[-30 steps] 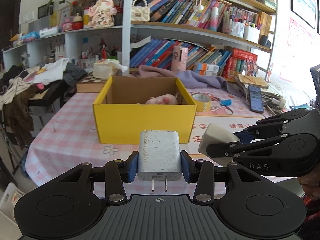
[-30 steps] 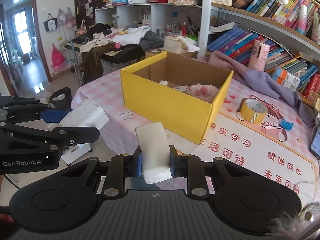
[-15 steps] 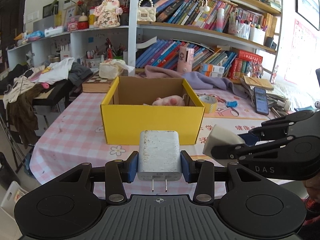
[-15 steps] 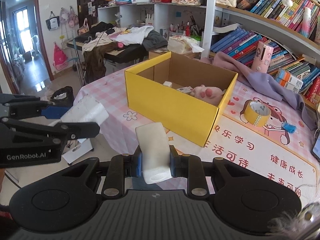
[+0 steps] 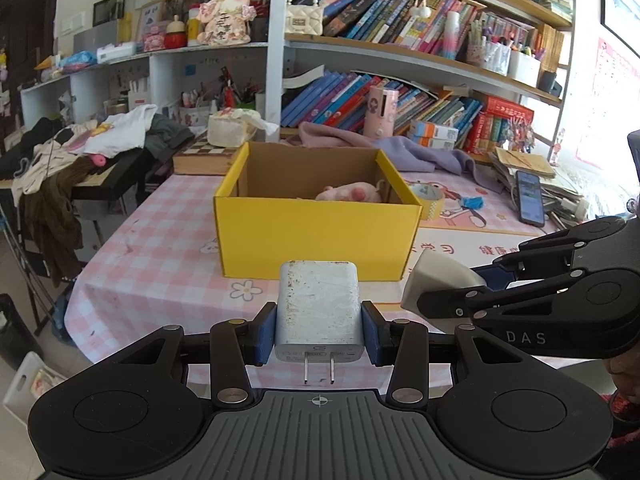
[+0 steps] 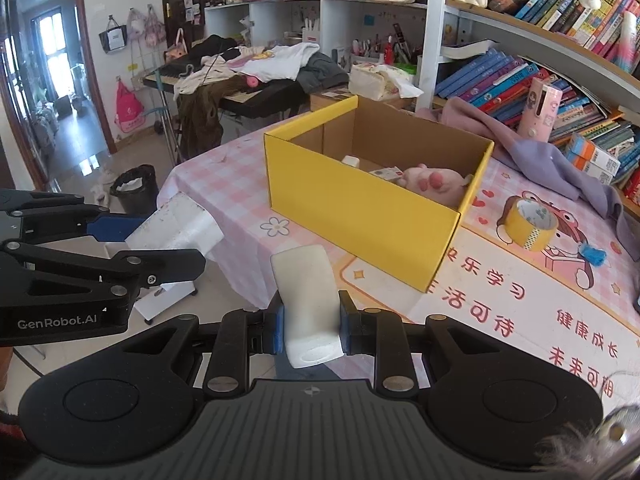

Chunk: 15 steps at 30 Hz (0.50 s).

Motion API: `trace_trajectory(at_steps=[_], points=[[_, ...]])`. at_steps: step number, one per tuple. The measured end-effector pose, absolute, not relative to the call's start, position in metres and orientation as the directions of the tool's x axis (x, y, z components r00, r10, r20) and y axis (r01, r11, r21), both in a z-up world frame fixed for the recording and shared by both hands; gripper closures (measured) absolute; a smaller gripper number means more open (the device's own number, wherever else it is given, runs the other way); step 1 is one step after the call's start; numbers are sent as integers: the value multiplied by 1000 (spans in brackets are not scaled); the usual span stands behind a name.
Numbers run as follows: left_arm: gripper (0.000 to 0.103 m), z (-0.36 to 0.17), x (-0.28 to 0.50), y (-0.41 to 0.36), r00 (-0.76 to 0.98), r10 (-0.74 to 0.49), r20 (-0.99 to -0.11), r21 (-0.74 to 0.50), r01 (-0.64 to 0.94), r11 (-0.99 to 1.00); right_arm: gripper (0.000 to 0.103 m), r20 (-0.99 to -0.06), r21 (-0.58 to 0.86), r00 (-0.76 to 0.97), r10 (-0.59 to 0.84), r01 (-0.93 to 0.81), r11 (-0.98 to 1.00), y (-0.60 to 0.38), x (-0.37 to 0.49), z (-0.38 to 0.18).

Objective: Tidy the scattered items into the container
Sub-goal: 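Lower white charger with left gripper while right gripper lowers soap bar into box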

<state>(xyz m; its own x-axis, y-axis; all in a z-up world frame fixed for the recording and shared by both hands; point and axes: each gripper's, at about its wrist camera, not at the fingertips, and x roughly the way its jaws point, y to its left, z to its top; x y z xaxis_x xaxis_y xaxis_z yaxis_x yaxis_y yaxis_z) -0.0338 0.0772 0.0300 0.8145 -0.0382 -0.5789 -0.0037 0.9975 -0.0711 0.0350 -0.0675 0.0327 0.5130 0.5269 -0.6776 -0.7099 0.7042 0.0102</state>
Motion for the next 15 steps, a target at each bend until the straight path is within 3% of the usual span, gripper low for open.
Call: trace_trajectory(at_steps=[15], points=[[61,32,-6,85,812,-2,-584,-60,-41,997,80,-668,4,489,561,-751,660,-49,70,35]])
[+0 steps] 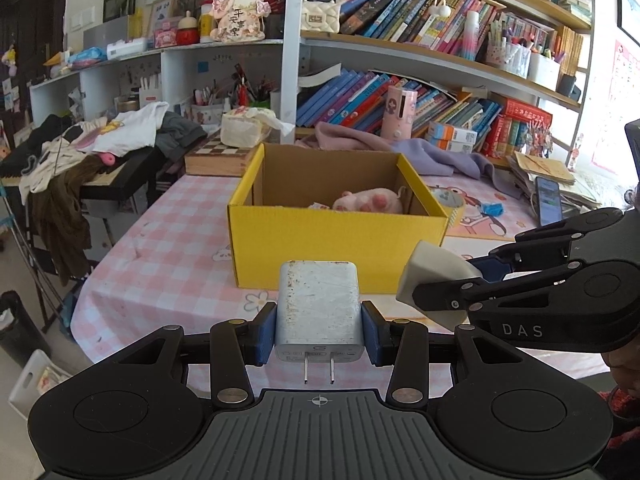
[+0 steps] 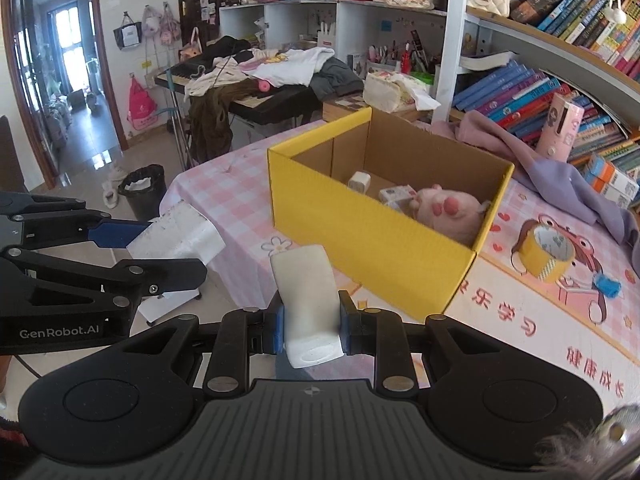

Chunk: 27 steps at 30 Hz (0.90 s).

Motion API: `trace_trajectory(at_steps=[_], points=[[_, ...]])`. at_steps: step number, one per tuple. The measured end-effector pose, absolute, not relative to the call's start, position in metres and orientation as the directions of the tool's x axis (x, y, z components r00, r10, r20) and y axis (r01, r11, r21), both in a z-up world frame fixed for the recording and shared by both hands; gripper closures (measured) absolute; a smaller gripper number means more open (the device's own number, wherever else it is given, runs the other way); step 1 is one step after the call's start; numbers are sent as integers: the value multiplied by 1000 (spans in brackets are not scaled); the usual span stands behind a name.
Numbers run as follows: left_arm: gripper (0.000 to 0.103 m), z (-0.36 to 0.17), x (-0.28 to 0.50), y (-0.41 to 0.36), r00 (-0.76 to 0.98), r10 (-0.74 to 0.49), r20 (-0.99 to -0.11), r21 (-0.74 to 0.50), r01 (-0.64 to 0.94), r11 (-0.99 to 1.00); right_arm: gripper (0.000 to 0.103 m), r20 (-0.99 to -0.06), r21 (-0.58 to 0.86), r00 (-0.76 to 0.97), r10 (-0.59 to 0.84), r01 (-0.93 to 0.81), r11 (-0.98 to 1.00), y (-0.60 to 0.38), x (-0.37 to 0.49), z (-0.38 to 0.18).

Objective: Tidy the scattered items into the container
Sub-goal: 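Lower white charger with left gripper while right gripper lowers soap bar into box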

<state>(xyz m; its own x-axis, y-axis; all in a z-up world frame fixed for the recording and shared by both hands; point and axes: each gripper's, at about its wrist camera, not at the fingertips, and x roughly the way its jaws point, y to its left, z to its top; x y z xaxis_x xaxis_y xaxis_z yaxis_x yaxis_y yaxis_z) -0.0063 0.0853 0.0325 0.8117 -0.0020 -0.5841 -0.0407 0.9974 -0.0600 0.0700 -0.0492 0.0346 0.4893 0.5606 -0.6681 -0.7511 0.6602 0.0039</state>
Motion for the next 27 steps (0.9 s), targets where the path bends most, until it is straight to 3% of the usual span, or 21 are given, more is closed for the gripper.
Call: trace_trajectory(at_steps=[17,27], points=[[61,62,88,91,850,7,-527,0,-8,1000,80,-598,9,538,594,-736,677,-40,163,57],[61,56,167,94,809,7,-587,72,44,996,80,-608,28,541,582,-717,696,-37,228,49]])
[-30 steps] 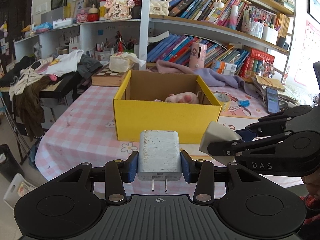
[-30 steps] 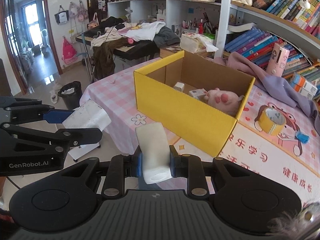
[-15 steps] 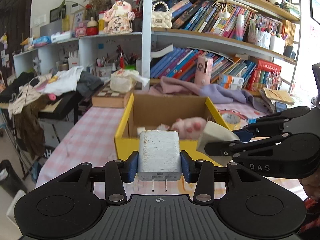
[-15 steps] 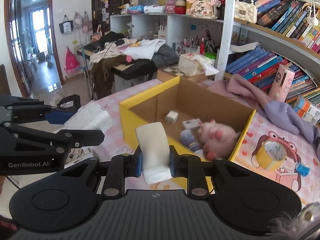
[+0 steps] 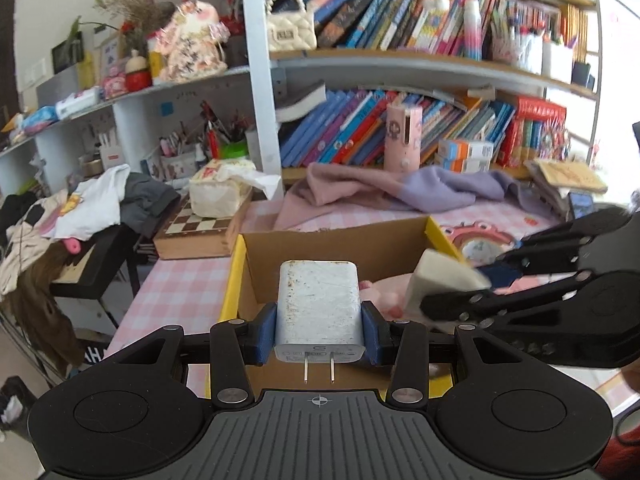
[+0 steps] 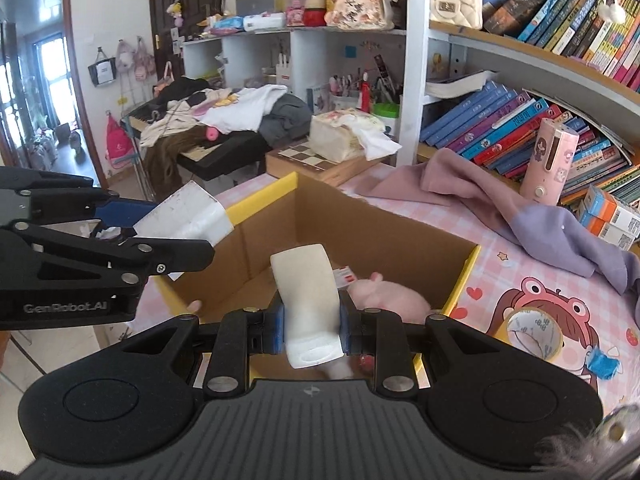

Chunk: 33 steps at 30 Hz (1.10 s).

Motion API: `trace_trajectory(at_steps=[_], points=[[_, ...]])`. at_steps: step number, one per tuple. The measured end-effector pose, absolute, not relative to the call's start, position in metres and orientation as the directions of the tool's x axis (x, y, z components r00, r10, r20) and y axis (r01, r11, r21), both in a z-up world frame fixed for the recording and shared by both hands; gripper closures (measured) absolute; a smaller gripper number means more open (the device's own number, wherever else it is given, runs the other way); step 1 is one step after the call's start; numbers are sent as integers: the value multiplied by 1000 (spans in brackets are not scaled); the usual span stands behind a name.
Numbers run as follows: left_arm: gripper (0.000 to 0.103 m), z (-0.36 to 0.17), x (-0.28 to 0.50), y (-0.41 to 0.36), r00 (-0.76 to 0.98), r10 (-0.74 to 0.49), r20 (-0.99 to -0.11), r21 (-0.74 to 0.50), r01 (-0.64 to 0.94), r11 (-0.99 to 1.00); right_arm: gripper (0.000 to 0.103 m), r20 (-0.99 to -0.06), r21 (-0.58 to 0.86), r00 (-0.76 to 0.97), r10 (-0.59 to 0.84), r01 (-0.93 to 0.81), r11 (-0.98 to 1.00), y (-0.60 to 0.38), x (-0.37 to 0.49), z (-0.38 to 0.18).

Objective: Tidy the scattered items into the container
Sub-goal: 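Lower white charger with left gripper while right gripper lowers soap bar into box, then open both grippers to release charger and soap bar inside the box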

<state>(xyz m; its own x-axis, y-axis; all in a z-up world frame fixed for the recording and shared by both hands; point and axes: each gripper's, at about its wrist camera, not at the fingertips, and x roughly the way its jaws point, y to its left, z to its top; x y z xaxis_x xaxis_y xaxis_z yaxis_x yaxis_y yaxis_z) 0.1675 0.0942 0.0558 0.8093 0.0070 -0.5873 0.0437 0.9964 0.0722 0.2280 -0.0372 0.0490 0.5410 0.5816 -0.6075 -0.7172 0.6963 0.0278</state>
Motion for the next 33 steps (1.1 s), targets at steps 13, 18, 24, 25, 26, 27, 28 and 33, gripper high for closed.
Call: trace_trajectory(at_steps=[13,18,24,25,26,27,28,33], points=[[61,-2,229,96,613,58,-788,174,131,976,80,-697,40,429,574,-777,628,21,325,34],[61,-12,238,101,561,48,-826,128,104,986,80,-772,50,359,525,-788,613,60,352,18],[61,-23,249,104,515,34,-857,84,73,994,80,-830,43,307,465,-797,603,86,373,-3],[61,-25,250,104,509,32,-860,77,68,995,80,-838,46,298,456,-795,605,89,376,-7],[61,-26,251,104,504,30,-863,73,65,995,80,-845,48,290,448,-795,605,93,379,-11],[61,-27,252,104,501,29,-865,70,63,996,80,-851,48,284,442,-795,604,96,381,-15],[61,-28,253,104,498,30,-867,69,60,996,80,-855,48,279,436,-796,604,98,382,-18],[61,-31,257,105,491,44,-870,77,46,996,80,-870,62,257,420,-789,611,106,391,-31]])
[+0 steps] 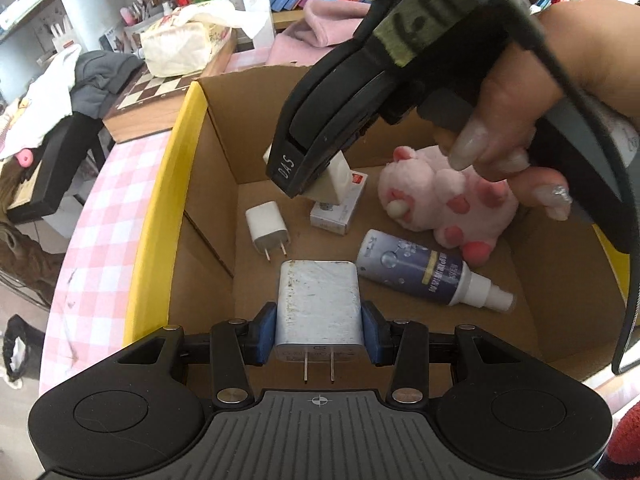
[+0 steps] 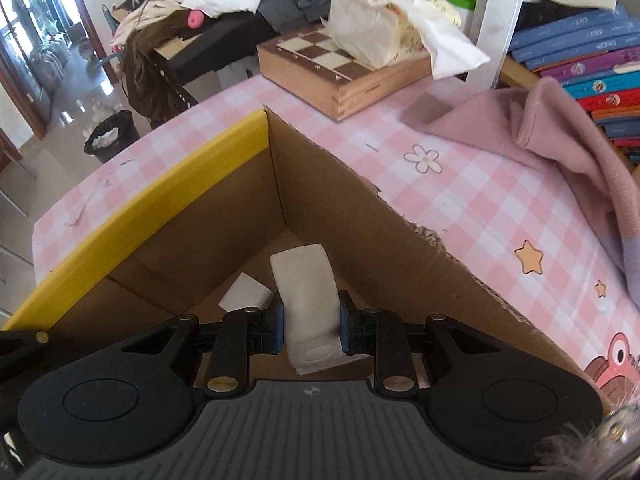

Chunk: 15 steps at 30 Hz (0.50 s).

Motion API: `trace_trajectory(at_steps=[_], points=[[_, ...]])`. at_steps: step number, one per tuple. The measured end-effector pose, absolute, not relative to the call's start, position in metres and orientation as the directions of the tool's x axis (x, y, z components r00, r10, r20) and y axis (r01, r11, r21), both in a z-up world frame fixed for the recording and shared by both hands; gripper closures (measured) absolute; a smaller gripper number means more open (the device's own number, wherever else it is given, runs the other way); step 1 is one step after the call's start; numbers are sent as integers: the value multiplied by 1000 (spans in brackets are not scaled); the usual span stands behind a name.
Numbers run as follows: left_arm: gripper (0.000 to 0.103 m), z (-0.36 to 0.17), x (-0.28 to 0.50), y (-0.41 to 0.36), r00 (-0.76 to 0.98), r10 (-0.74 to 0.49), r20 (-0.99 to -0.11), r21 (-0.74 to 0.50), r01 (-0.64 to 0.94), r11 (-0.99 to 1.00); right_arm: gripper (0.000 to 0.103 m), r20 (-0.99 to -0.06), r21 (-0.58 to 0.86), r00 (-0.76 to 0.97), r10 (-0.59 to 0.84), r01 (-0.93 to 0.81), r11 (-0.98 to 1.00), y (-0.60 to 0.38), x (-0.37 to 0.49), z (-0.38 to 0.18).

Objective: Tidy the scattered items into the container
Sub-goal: 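Open both grippers to release charger and soap bar inside the box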

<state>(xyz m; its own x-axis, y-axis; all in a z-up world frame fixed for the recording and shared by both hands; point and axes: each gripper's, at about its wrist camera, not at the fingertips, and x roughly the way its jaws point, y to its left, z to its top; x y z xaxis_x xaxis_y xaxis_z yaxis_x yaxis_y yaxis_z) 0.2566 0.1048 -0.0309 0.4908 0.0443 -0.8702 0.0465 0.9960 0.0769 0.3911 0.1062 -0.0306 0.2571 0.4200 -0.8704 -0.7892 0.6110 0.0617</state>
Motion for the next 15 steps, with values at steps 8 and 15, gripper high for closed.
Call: trace_trajectory(at_steps=[8,15], points=[[60,-29,258,105,518,50,-854,75,26,997,76,-876,80,247,415,-774,628,110,399,-42],[53,-10,249,99,603,91,-793,116,4,993,50,-828,111,284,482,-761,639,100,392,-23]])
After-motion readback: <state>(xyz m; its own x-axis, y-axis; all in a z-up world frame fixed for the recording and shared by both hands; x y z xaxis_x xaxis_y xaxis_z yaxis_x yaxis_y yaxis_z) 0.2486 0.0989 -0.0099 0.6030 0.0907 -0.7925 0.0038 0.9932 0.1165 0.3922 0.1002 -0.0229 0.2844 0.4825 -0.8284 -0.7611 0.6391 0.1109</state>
